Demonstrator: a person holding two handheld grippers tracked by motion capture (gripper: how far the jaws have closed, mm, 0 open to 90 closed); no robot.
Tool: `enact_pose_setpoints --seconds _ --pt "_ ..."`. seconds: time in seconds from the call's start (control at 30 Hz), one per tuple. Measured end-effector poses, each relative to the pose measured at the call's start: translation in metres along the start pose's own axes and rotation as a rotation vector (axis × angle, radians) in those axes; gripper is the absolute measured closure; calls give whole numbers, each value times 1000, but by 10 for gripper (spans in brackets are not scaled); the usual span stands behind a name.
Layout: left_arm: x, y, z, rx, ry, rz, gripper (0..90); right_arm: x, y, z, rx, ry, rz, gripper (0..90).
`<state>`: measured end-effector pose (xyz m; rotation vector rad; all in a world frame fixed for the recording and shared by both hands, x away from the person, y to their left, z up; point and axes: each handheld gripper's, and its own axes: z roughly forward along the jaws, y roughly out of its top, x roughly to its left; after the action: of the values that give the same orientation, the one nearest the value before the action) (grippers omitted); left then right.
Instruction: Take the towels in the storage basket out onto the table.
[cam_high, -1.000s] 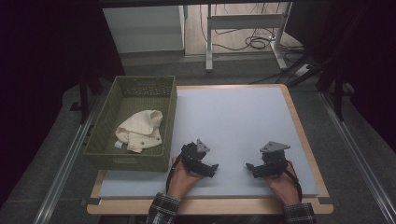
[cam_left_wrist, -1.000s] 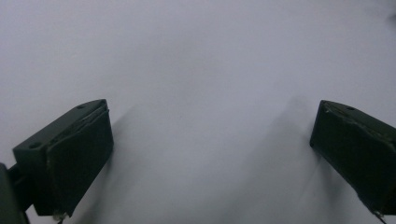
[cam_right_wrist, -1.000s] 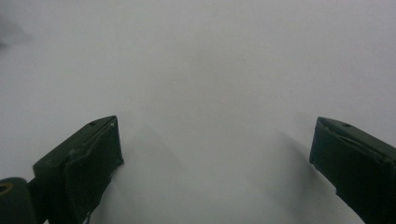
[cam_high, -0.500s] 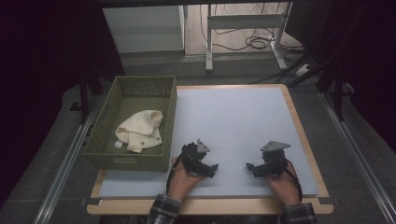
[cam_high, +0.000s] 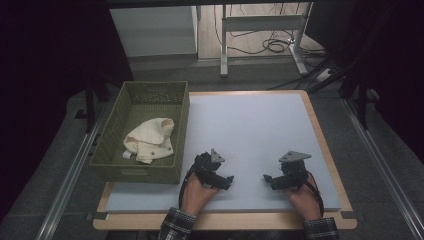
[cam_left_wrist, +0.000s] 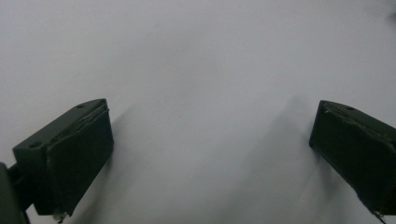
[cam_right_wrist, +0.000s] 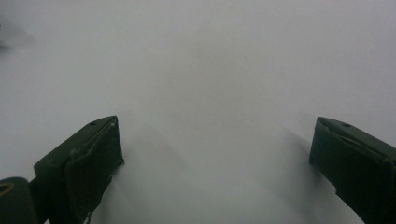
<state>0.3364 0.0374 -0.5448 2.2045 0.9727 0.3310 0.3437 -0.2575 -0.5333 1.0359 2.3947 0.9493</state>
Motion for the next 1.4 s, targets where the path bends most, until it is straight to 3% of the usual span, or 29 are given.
enact_pose_setpoints --seconds 0.43,0.57,0.8,1.4 --pt "2 8 -1 40 -26 26 10 0 0 0 -1 -3 -2 26" --pt "0 13 -4 30 -35 23 10 0 0 0 -2 -3 -3 26" --pt "-1 23 -10 50 -33 52 10 0 0 0 -2 -3 -3 26" --pt "-2 51 -27 12 -94 61 10 0 0 0 -2 -1 -1 26"
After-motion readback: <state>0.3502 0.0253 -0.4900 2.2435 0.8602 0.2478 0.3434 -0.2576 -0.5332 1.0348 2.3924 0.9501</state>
